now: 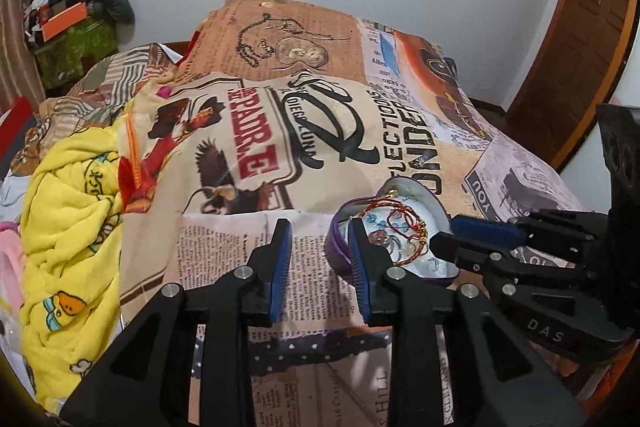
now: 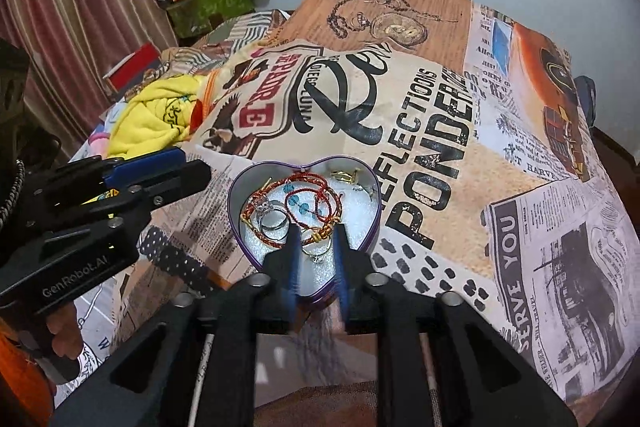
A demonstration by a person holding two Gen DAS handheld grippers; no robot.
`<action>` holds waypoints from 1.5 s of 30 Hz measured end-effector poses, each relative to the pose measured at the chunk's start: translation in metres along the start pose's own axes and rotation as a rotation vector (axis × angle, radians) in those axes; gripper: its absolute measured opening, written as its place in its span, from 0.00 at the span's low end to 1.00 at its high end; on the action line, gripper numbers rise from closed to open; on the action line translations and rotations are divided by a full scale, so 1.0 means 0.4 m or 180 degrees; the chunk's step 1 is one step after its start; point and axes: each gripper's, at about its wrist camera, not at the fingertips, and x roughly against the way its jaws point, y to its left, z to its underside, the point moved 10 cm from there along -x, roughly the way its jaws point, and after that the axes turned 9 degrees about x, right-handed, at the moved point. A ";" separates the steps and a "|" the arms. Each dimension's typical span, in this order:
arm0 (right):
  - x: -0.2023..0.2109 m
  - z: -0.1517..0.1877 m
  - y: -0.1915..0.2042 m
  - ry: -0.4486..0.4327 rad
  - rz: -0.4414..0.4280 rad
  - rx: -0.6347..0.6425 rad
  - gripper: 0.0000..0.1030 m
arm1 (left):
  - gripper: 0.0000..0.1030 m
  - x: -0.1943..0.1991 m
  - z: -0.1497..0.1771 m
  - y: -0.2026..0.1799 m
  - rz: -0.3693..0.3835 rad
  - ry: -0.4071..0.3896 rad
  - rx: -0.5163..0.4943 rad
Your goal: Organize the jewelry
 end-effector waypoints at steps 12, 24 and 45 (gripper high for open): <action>0.116 -0.049 -0.022 -0.0313 0.0210 -0.0040 0.36 | 0.27 0.109 -0.047 -0.023 -0.0030 -0.0309 -0.0028; 0.549 -0.161 -0.011 -0.1595 0.0631 -0.0076 0.36 | 0.43 0.483 -0.148 -0.170 0.0079 -0.1478 -0.0296; 0.784 -0.098 0.073 -0.2340 0.1142 -0.0121 1.00 | 0.98 0.753 -0.097 -0.188 -0.0026 -0.2182 -0.0108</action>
